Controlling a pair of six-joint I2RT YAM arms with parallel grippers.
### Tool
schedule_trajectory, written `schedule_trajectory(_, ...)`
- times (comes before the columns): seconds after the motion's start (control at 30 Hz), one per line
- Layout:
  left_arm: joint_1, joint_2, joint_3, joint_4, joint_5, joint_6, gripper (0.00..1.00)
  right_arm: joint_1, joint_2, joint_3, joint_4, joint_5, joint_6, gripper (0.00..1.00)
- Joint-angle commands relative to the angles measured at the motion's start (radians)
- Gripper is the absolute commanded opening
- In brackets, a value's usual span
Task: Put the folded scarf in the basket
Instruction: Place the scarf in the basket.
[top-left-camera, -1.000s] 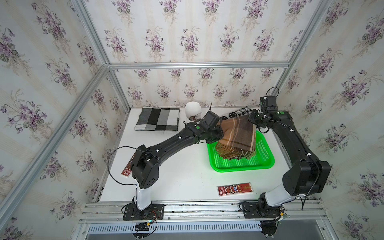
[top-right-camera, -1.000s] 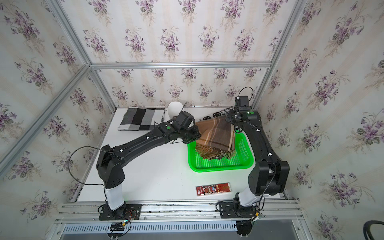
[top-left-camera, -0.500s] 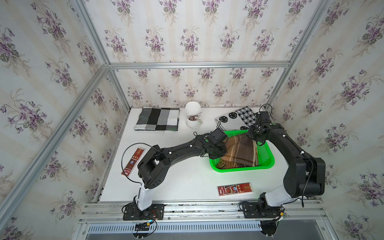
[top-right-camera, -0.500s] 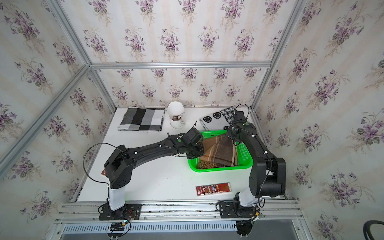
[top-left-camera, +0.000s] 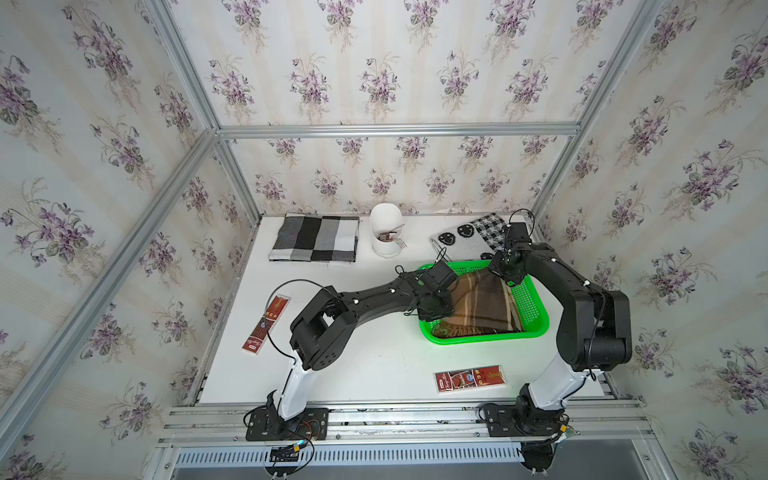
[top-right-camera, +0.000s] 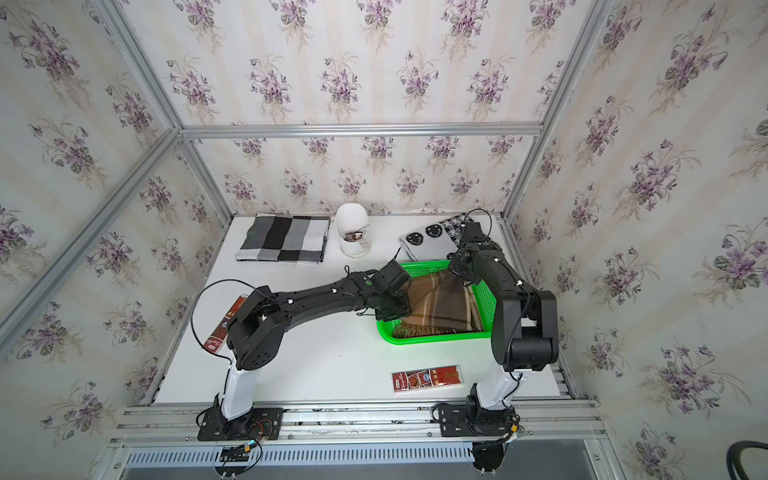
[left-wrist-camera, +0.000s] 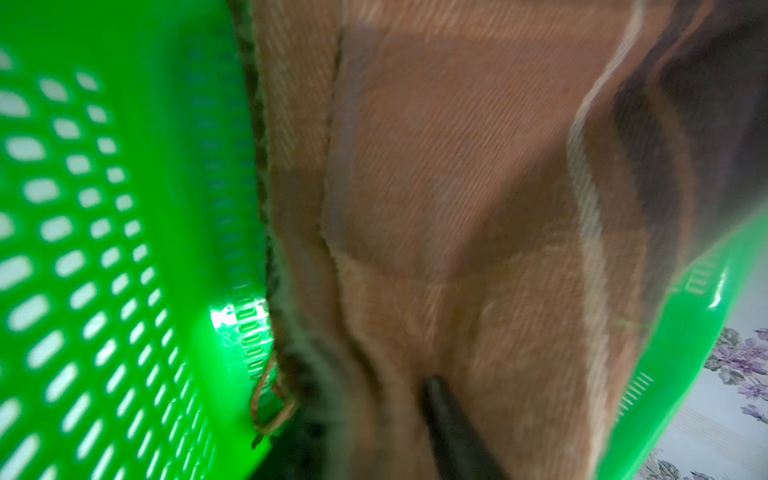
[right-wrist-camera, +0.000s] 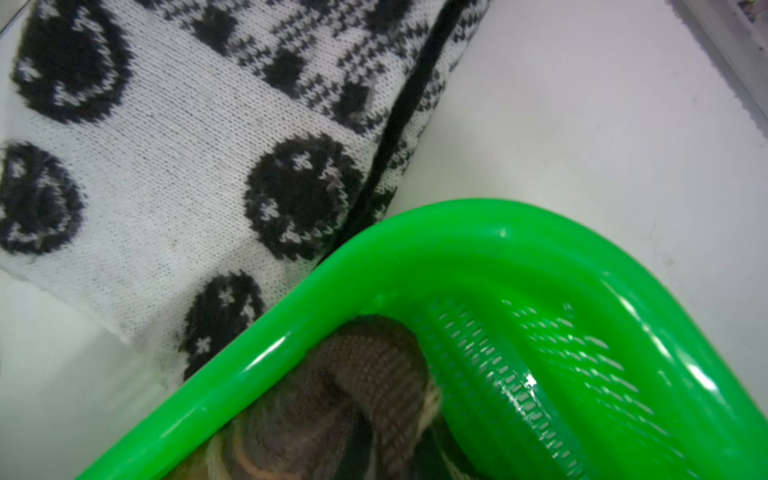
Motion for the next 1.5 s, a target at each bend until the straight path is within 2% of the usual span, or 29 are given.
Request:
schedule_trajectory(0.0, 0.001, -0.016, -0.010, -0.025, 0.023, 0.008, 0.80, 0.000, -0.007, 0.000, 0.018, 0.057, 0.015, 0.43)
schedule_trajectory(0.03, 0.000, -0.025, -0.004, -0.034, 0.022, 0.013, 0.87, 0.001, -0.021, -0.005, 0.022, 0.062, 0.016, 0.51)
schedule_trajectory(0.1, -0.002, -0.045, 0.011, -0.060, 0.018, 0.022, 0.91, 0.000, -0.053, -0.010, 0.026, 0.069, 0.019, 0.57)
schedule_trajectory(0.27, -0.002, -0.120, 0.002, -0.098, -0.014, 0.039, 0.90, 0.002, -0.116, -0.012, -0.005, 0.092, 0.031, 0.57)
schedule_trajectory(0.4, 0.000, -0.152, 0.017, -0.110, -0.029, 0.057, 0.83, 0.004, -0.198, -0.063, -0.041, 0.104, 0.042, 0.48)
schedule_trajectory(0.57, 0.000, -0.098, 0.094, -0.104, 0.009, 0.063, 0.71, 0.012, -0.294, -0.196, -0.049, 0.045, 0.048, 0.32)
schedule_trajectory(0.67, -0.002, -0.053, 0.128, -0.087, 0.034, 0.065, 0.64, 0.038, -0.300, -0.246, -0.043, 0.011, 0.050, 0.26)
schedule_trajectory(0.77, 0.002, 0.027, 0.186, -0.108, 0.050, 0.069, 0.61, 0.047, -0.264, -0.291, -0.034, -0.018, 0.063, 0.24)
schedule_trajectory(0.83, 0.004, 0.071, 0.206, -0.086, 0.068, 0.058, 0.60, 0.047, -0.247, -0.314, -0.034, 0.004, 0.062, 0.29)
schedule_trajectory(0.97, 0.007, 0.156, 0.289, -0.139, 0.055, 0.077, 0.61, 0.046, -0.250, -0.323, -0.072, 0.056, 0.044, 0.46)
schedule_trajectory(1.1, 0.018, 0.188, 0.289, -0.142, 0.037, 0.080, 0.62, 0.047, -0.286, -0.332, -0.101, 0.072, 0.035, 0.53)
schedule_trajectory(1.3, 0.030, 0.234, 0.290, -0.150, 0.030, 0.086, 0.61, 0.046, -0.297, -0.375, -0.110, 0.056, 0.023, 0.54)
schedule_trajectory(1.47, 0.033, 0.242, 0.295, -0.160, 0.002, 0.095, 0.61, 0.047, -0.241, -0.410, -0.052, 0.021, 0.019, 0.50)
